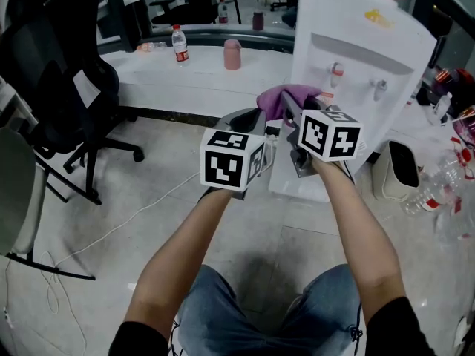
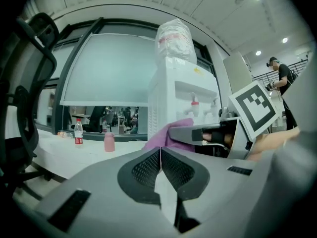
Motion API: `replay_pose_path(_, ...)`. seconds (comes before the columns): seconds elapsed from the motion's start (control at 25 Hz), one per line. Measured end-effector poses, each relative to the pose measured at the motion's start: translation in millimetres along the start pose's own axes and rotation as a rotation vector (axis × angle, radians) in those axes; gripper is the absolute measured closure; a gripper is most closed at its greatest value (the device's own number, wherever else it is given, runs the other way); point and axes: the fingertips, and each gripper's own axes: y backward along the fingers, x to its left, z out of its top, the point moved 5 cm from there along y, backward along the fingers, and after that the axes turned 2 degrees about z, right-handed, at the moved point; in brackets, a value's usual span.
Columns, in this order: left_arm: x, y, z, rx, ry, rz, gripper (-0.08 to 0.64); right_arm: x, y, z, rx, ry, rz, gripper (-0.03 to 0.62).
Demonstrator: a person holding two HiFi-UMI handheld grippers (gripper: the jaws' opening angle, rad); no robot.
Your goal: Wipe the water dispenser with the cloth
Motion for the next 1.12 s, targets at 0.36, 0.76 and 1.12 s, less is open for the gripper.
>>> replay_pose_path(0.36, -8.9, -13.1, -41.7, 0.052, -0.003, -0.001, 0.531, -13.3, -0.8, -62.2, 0.094, -0.025, 0.005, 0.552)
replay_pose_path(0.76, -9.7, -14.9, -71.6, 0.077, -0.019, 0.032, 0.531, -19.3, 3.8, -119.7, 0.175, -0.019, 0.024, 0.552)
replay_pose_path(1.12, -11.5, -11.9, -103.7, 0.109, -0.012, 0.047, 0.531, 11.9, -2.3, -161.1, 0.205, 0.014, 0.125, 0.552)
